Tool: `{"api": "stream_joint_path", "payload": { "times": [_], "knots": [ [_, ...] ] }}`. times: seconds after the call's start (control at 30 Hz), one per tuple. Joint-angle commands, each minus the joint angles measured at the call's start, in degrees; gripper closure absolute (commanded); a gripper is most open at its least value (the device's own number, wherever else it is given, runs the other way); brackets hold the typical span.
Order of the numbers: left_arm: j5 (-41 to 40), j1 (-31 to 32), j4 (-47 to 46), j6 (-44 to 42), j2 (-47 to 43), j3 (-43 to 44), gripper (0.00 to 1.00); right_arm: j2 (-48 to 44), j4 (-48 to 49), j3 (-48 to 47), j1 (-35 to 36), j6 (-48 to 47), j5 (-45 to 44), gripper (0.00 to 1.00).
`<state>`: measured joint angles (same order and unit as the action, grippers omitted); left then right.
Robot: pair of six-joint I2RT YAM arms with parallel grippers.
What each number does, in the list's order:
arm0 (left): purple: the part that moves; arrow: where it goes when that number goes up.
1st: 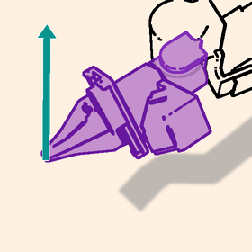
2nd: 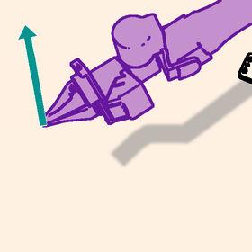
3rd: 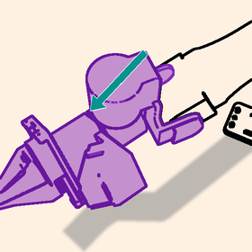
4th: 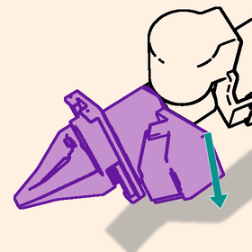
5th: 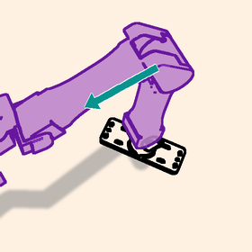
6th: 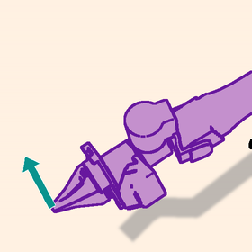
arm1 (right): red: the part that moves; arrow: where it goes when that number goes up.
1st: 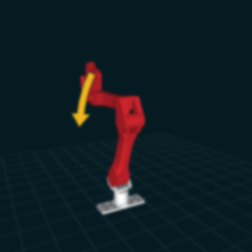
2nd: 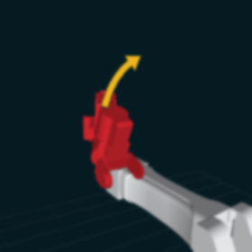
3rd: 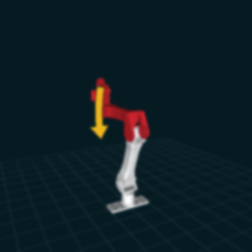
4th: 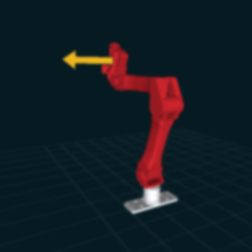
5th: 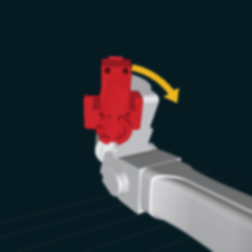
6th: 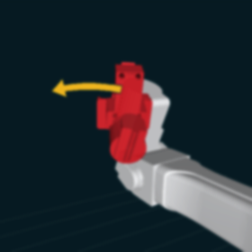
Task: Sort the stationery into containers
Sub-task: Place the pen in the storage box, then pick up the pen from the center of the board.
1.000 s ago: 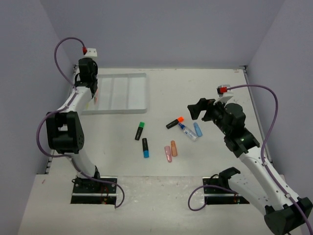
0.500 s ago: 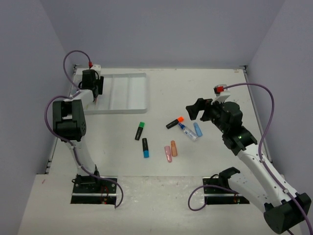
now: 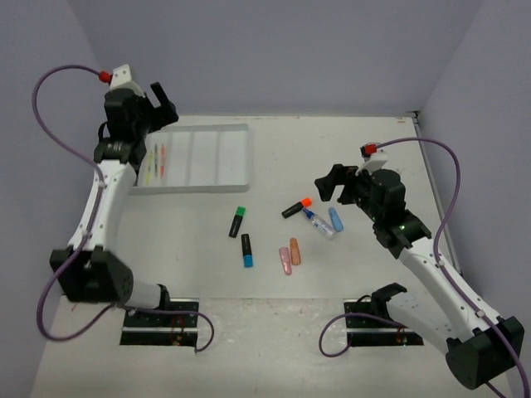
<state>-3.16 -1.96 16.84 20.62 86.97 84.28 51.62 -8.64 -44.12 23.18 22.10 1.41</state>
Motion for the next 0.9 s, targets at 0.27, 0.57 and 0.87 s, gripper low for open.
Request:
{"api": "stream_joint_path", "payload": {
  "times": [0.27,0.57,0.87],
  "knots": [
    [-17.84,35.68,8.33,4.25,-3.66,-24.59,0.01,3.76,-0.36,-3.07,-0.2,2.29,5.88,0.02],
    [-11.6,38.39,-1.67,4.43,3.59,-30.88,0.16,5.82,-0.04,-3.36,-0.24,1.86,8.07,0.05],
    [-14.18,39.66,-2.54,5.71,9.28,-31.6,0.27,6.06,-0.26,-3.43,-0.24,1.25,6.85,0.05]
  ]
}}
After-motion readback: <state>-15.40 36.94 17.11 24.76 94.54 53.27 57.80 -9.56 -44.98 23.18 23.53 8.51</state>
